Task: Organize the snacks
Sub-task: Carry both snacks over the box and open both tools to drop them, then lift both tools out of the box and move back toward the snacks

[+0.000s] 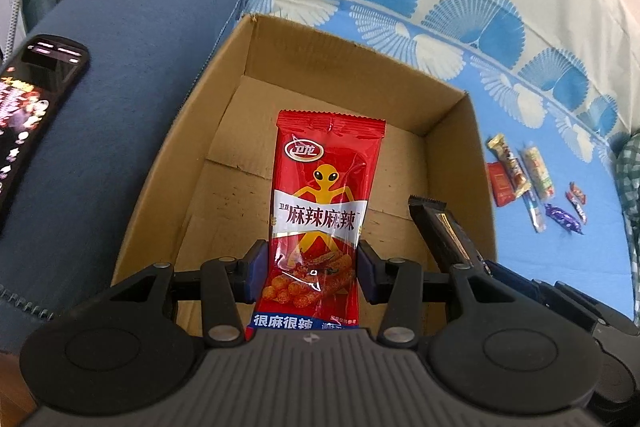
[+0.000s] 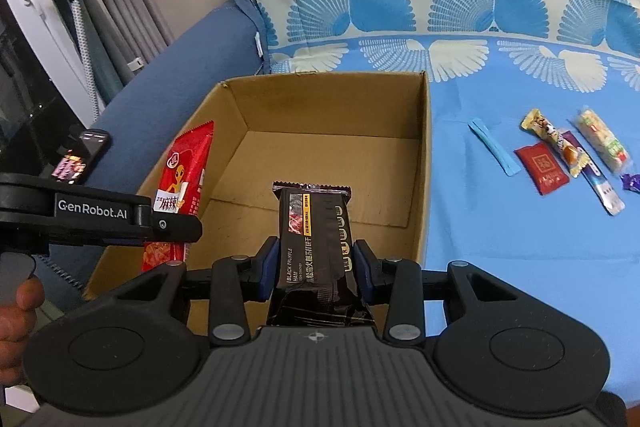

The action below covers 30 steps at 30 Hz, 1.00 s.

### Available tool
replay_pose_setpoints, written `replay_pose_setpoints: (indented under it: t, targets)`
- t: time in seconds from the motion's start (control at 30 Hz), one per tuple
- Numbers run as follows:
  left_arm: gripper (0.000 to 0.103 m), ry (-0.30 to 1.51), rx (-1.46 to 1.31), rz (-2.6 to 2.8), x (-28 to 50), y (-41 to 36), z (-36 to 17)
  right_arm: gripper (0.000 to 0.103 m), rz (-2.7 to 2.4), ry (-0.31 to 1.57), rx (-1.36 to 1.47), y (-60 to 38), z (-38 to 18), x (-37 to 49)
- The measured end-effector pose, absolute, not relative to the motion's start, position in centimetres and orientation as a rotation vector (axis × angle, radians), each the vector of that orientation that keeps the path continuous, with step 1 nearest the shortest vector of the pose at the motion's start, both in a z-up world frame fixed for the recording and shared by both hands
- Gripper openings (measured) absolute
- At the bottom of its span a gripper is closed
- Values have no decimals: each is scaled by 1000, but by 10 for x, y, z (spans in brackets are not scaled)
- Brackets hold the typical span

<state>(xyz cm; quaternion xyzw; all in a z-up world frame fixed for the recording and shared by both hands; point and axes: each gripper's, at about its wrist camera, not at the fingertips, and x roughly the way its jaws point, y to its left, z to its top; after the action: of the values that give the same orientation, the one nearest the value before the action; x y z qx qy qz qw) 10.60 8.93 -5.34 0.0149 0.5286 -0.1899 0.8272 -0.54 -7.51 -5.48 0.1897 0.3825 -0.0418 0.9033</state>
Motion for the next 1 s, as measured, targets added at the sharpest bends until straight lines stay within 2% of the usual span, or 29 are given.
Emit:
replay_pose_setpoints:
  t: [0.57, 0.6, 0.63, 0.67, 0.7, 0.73, 0.77, 0.9, 1.0]
  targets:
    - [51, 1201, 86, -359, 137, 79, -104, 41, -83, 853, 400, -79, -92, 32]
    - [53, 1195, 94, -358, 137, 78, -104, 43, -79, 852, 405, -79, -92, 33]
    - [64, 1185, 98, -352, 138, 77, -104, 44, -80, 846, 413, -80, -91, 34]
    - [84, 1176, 101, -346, 139, 77, -102, 53, -82, 844, 418, -81, -89, 35]
    - [90, 1160, 104, -312, 139, 79, -100, 65, -93, 840, 422, -81, -87, 35]
    - [99, 1142, 101, -291, 138, 82, -96, 70, -113, 827, 424, -81, -83, 33]
    - [103, 1130, 91, -285, 137, 85, -93, 79, -122, 818, 421, -82, -80, 30]
    - [103, 1146, 55, -285, 123, 101, -81, 90, -118, 792, 363, -77, -64, 3]
    - [103, 1142, 62, -265, 100, 114, -72, 93, -111, 786, 325, -60, -50, -30]
